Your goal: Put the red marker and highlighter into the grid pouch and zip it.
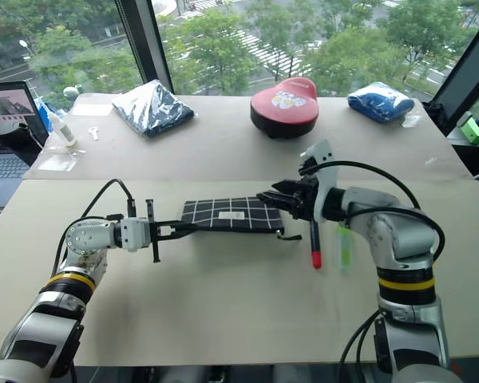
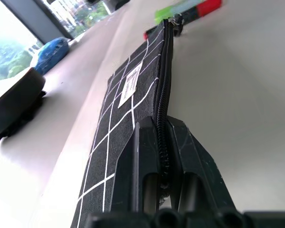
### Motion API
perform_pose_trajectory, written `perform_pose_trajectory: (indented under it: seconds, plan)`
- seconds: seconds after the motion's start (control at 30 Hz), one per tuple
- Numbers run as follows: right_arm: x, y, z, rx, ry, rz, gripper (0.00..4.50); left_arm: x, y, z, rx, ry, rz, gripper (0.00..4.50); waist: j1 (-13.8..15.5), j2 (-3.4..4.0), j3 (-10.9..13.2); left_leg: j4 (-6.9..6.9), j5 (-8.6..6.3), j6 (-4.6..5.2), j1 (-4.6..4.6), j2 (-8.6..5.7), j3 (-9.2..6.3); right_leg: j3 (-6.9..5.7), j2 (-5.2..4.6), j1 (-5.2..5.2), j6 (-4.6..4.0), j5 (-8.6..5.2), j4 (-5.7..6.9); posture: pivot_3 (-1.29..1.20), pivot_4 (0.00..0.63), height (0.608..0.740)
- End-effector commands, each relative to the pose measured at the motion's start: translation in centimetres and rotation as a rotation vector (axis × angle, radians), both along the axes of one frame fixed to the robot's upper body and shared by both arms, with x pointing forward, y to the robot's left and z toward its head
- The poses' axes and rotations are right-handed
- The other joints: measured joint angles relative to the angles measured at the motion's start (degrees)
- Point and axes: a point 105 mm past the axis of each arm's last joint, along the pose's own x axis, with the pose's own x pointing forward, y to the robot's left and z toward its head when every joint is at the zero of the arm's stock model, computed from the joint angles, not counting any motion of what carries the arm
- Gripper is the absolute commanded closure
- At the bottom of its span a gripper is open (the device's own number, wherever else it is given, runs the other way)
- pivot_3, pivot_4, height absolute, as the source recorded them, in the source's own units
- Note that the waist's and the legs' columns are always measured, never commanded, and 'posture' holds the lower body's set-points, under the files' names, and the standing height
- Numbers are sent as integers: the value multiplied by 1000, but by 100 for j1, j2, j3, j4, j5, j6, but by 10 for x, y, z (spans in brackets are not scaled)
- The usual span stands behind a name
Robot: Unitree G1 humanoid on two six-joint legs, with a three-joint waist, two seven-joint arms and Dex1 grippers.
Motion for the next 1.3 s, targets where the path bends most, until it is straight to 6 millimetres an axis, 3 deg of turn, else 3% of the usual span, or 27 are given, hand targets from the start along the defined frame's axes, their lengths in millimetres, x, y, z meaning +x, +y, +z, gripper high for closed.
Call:
perform_pose_trajectory:
  seconds: [0.03,0.2,0.33,0.43,0.6,0.83,0.97,1.03,1.13,1.3]
  plan:
    - [-1,-18,12,-113,-110,-32,1584,11,1,17,-78,18,110,4500,-2,0,0,0,-1,2,-1,-2,0,0,-1,0,2,1,0,0,150,740]
    - [8,-36,-13,-317,-155,-106,1584,13,-3,24,-108,57,205,4500,-17,0,0,-2,0,0,4,0,4,3,0,0,5,0,-4,0,150,740]
    - [13,-20,-33,-350,-154,-101,1584,11,-8,20,-48,16,232,4500,-41,0,0,-7,9,-16,8,2,12,10,1,-3,5,0,-3,0,150,740]
    - [27,-8,-49,-377,-139,-158,1584,11,-13,20,-47,3,252,4500,-37,-1,0,-9,9,-16,11,4,12,10,2,-2,3,1,-3,0,150,740]
    - [35,4,-50,-348,-124,-171,1584,12,-12,19,-36,-9,277,4500,-6,0,0,-8,23,-39,6,-2,12,12,-2,-8,3,1,-1,0,150,740]
    - [45,2,-55,-363,-117,-199,1584,12,-11,25,-57,-22,293,4500,-11,0,0,-9,25,-42,6,-3,11,9,-3,-8,3,1,-2,0,150,740]
    - [50,4,-54,-363,-132,-206,2503,11,-15,32,-88,-36,285,4500,-25,0,0,-12,26,-44,6,-3,11,9,-2,-9,3,1,-1,0,150,740]
    - [50,5,-54,-360,-140,-195,3439,11,-17,36,-106,-39,287,4500,-30,0,0,-13,26,-44,6,-3,11,9,-2,-10,3,1,-1,0,150,740]
    - [49,6,-51,-344,-153,-188,4355,10,-18,40,-120,-41,286,4500,-23,0,0,-13,26,-44,6,-3,11,9,-2,-9,3,1,-1,0,150,740]
    - [45,14,-47,-318,-164,-156,4456,11,-17,38,-123,-33,294,4500,-31,0,0,-13,26,-44,7,-3,11,9,-1,-8,3,1,0,0,150,740]
